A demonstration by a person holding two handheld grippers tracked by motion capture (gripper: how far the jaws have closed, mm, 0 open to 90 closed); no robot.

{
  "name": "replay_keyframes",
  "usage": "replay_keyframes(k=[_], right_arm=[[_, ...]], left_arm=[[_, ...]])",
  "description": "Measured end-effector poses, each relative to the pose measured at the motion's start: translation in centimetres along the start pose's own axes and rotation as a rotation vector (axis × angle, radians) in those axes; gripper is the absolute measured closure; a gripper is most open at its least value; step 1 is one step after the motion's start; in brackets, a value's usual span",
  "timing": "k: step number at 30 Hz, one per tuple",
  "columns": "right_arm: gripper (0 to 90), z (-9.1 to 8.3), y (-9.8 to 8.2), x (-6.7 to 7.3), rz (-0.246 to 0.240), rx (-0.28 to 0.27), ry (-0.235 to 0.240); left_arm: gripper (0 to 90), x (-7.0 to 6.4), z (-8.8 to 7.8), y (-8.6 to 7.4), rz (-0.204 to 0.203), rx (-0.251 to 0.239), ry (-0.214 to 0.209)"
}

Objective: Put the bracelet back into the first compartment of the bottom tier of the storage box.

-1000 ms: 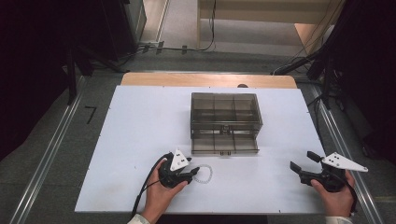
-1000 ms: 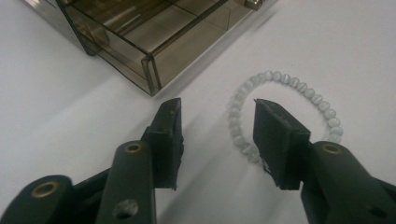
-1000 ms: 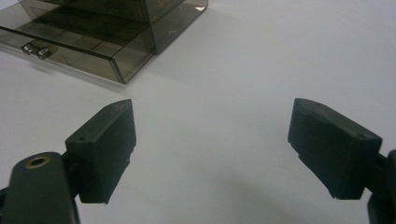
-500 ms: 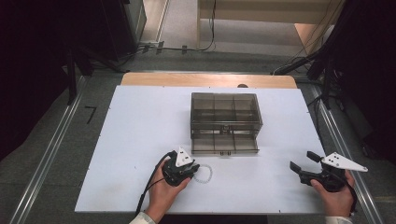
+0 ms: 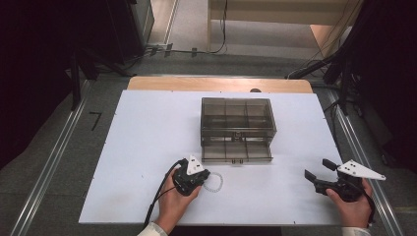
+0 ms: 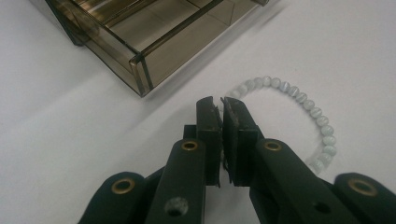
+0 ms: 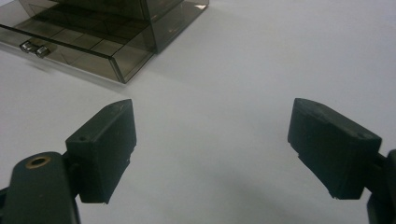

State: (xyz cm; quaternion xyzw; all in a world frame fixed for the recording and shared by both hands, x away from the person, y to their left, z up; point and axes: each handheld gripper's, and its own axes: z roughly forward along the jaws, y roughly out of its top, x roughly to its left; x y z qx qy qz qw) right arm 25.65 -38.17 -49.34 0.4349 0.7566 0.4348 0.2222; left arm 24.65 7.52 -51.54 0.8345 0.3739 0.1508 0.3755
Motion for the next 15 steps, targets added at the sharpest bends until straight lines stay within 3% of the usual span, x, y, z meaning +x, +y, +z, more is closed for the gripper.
replay_keyframes(k=[6, 15], right_arm=[[13.7, 0.11, 0.05, 0.06, -0.002, 0.002, -0.001], [13.7, 0.14, 0.02, -0.02, -0.002, 0.003, 0.001]], left_arm=[[86.7, 0.08, 0.0, -0.11, 0.007, -0.009, -0.007], [87.8, 0.43, -0.06, -0.3, -0.023, -0.031, -0.027]])
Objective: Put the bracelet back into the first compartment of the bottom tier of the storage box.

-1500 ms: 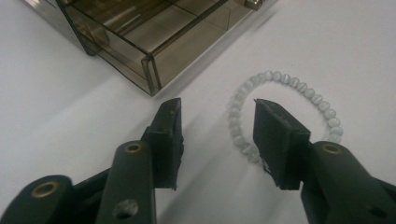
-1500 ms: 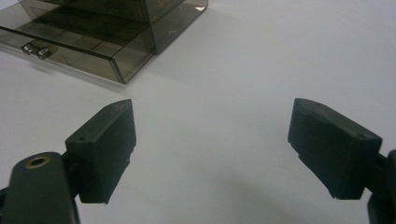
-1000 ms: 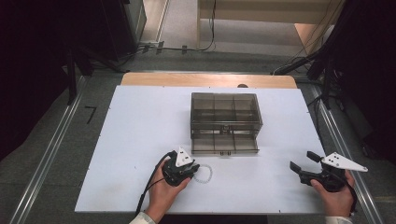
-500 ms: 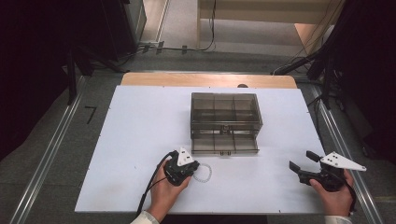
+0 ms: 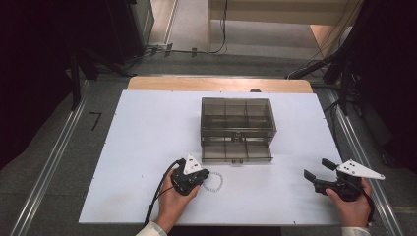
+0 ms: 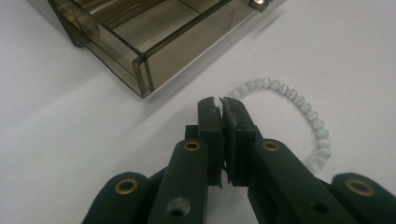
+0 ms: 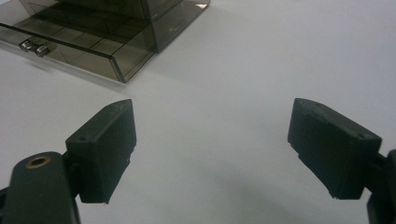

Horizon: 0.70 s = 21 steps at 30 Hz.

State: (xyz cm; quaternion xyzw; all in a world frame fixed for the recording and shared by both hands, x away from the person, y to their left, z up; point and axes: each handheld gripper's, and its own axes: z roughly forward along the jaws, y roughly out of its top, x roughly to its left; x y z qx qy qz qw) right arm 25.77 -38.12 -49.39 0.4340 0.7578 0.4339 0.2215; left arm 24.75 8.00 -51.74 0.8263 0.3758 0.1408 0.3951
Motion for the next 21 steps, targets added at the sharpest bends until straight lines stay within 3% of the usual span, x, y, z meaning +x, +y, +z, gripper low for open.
replay_keyframes(k=[10, 21], right_arm=[[13.7, -0.2, -0.1, -0.1, 0.007, -0.003, -0.002], [13.7, -0.2, -0.2, -0.1, 0.004, 0.0, -0.003]], left_arm=[[88.2, 0.0, -0.1, 0.1, 0.003, -0.001, -0.003], [88.3, -0.2, -1.2, 0.7, -0.008, -0.038, -0.026]])
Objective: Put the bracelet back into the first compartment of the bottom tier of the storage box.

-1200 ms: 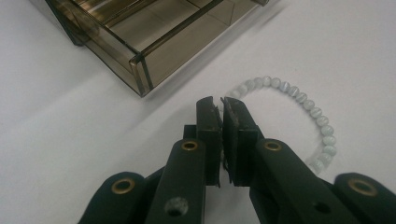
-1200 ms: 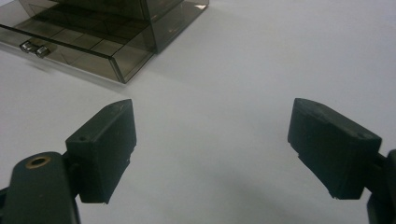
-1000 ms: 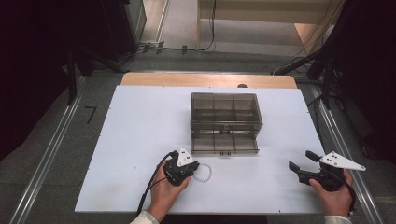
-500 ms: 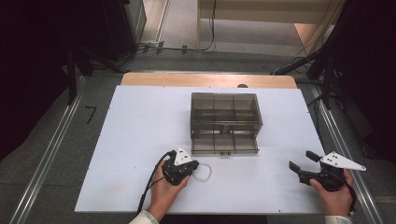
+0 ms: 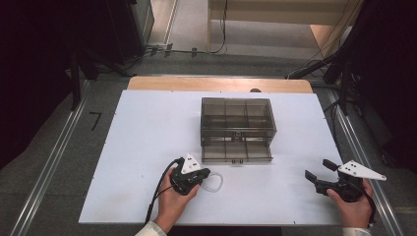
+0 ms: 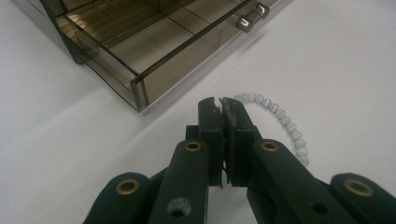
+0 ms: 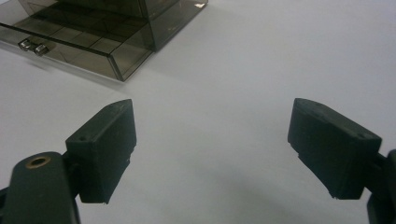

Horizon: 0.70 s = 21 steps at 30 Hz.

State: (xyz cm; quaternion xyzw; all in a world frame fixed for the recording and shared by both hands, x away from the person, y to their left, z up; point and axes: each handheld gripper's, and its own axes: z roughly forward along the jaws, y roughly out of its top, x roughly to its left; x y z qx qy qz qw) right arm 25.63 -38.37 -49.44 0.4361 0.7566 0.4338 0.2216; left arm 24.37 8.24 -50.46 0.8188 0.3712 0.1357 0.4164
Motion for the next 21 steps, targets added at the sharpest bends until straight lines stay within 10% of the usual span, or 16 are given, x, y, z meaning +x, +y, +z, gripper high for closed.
replay_keyframes(k=[21], right_arm=[[13.7, 0.0, 0.0, 0.1, 0.0, 0.004, -0.003]], left_arm=[[88.4, -0.5, -2.6, 1.5, 0.003, -0.106, -0.026]])
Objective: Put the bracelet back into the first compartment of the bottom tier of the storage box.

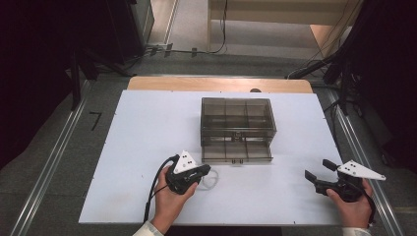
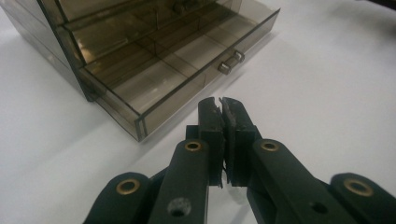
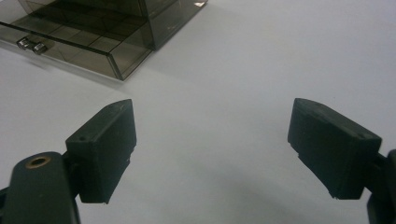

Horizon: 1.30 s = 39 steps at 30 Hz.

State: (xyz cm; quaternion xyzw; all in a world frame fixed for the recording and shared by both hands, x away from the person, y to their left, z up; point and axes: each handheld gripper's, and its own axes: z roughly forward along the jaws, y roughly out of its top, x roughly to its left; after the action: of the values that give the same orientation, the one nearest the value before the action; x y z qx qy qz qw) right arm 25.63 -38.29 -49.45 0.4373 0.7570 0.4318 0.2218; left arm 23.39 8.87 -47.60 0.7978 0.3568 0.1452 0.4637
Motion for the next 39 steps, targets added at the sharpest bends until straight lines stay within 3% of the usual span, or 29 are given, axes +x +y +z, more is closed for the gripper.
replay_keyframes(k=[26, 39], right_arm=[[13.7, 0.0, 0.0, 0.0, -0.001, 0.002, -0.004], [13.7, 0.0, -0.1, -0.1, 0.001, 0.009, -0.011]], left_arm=[[88.4, 0.0, -0.4, 0.7, -0.001, -0.041, 0.003], [88.4, 1.1, -0.9, 1.7, -0.009, -0.071, 0.025]])
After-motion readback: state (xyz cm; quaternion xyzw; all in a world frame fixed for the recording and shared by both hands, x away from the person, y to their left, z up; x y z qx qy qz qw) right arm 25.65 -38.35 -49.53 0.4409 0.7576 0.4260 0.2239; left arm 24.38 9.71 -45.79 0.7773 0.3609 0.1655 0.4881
